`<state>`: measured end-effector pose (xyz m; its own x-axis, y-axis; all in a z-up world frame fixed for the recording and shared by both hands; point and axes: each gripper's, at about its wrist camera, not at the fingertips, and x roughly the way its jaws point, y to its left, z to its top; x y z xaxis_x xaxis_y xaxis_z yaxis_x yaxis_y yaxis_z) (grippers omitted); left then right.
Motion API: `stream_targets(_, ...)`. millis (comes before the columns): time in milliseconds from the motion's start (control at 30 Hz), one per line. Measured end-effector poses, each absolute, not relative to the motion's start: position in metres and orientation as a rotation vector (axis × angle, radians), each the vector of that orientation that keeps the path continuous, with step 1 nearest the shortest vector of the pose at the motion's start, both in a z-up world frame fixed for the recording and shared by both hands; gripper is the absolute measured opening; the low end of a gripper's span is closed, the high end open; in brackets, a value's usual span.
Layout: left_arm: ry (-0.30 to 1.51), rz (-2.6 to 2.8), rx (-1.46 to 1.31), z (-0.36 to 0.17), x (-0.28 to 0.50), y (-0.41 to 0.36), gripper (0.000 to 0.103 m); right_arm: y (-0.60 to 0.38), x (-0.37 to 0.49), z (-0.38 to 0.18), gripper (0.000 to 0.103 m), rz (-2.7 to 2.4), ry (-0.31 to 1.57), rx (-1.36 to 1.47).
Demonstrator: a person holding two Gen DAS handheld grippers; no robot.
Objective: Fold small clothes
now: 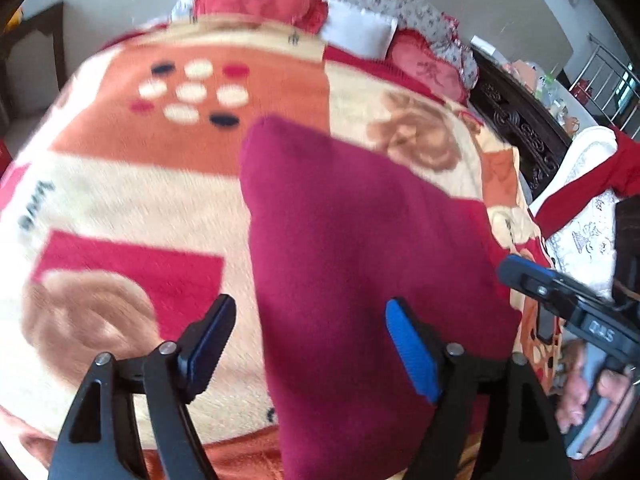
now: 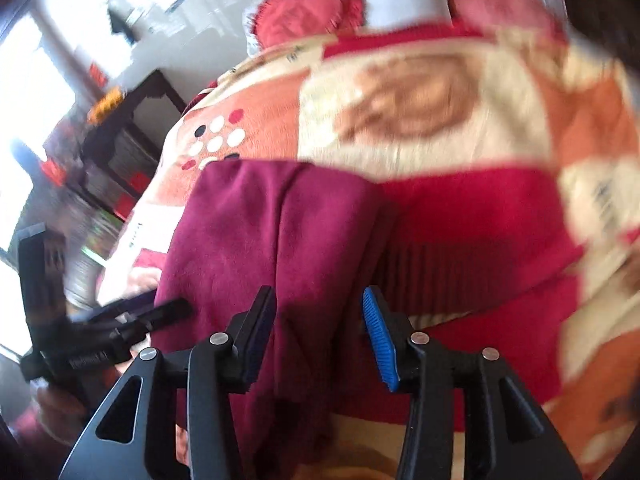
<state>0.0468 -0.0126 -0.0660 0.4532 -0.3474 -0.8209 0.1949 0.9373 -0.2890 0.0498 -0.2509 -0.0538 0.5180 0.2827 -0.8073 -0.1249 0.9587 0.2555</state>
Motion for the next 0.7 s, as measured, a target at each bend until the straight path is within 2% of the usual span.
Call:
stream_targets(33,1.030,-0.327,-0.154,-0.063,0.047,-0.012,0.089,-0.245,0.047,-0.045,0.026,0.255,0.978,0.146)
stream_targets(167,1.014,-0.290,-0.132,-0.060,0.050,-0.012,0.089,-0.219,0.043,-0.036,0.025,0.326,0.984,0.086)
stream_targets(467,0.981,-0.227,-0.112,-0.070,0.043,-0.009,0.089,-0.202,0.040,-0.096,0.022,0.179,1.079,-0.092)
stream_targets(700,0.912,-0.210,-0.089,-0.055,0.026,-0.008,0.089,-0.209,0.029,-0.080,0.022,0.176,1.041,-0.023)
